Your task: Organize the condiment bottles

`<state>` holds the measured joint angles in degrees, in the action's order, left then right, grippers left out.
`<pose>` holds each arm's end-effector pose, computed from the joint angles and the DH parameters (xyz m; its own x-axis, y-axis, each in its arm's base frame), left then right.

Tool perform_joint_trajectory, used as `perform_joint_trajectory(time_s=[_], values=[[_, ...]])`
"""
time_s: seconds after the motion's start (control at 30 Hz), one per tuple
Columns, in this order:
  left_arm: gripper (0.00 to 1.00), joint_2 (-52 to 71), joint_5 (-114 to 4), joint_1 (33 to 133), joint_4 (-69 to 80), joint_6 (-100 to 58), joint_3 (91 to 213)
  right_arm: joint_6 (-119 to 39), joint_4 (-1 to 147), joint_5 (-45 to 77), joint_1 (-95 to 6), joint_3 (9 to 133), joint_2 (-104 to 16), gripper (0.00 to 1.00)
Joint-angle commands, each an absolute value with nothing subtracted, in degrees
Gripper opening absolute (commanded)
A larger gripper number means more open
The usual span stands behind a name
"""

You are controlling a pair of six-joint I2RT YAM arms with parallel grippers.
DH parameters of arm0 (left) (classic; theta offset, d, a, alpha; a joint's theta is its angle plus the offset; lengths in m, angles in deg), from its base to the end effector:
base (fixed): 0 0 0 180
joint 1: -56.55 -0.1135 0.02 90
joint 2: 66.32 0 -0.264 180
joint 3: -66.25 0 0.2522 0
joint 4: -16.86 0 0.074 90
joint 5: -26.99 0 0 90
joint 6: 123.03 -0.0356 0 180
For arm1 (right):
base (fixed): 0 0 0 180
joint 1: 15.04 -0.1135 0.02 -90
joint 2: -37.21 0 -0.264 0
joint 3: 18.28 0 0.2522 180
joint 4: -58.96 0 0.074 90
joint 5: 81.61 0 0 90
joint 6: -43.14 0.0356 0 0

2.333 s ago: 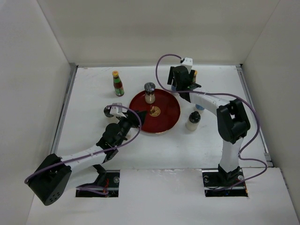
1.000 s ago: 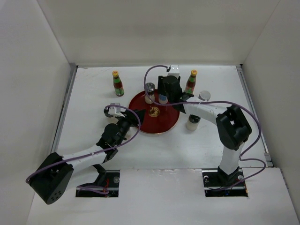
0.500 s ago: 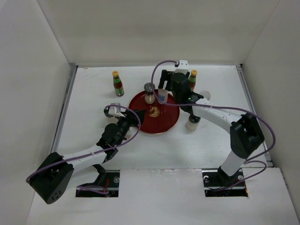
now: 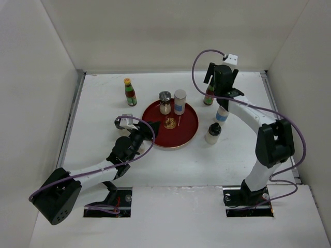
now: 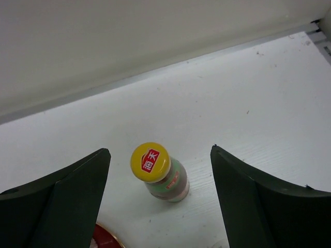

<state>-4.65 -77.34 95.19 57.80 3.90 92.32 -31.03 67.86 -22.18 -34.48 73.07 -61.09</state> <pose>0.1678 -0.1229 0.2092 -0.1897 -0.5936 -0.7821 0.3734 0.6930 -0.6166 0.3918 0.1191 0.3156 -0.2001 0.1784 -0.9634 0.2384 0.9626 0.1288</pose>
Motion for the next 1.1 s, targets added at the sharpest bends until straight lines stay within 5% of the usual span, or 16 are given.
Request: perform_joint_trajectory(time_s=[0.0,0.3,0.5,0.77,0.9,1.07], values=[[0.55,-4.89,-76.64,94.92,61.46,4.5,92.05,-34.29,68.51,-19.3,-34.94,77.74,-64.2,0.84],[0.55,-4.36,-76.64,94.83,61.55,4.68,92.14,-36.05,67.89,-20.08,-34.94,80.3,-68.43,0.72],[0.55,-4.53,-76.81,94.83,61.55,4.85,92.05,-38.33,68.33,-21.67,-35.12,81.79,-70.54,0.53],[0.55,-5.06,-76.81,94.74,61.55,4.85,91.96,-38.42,70.09,-21.84,-34.94,82.67,-70.54,0.5],[0.55,-5.59,-76.9,94.39,61.46,4.85,91.79,-37.9,70.44,-21.84,-34.94,83.02,-69.4,0.34],[0.55,-5.85,-76.9,94.21,61.37,4.85,91.7,-37.98,66.85,-21.67,-35.12,82.06,-63.87,0.31]])
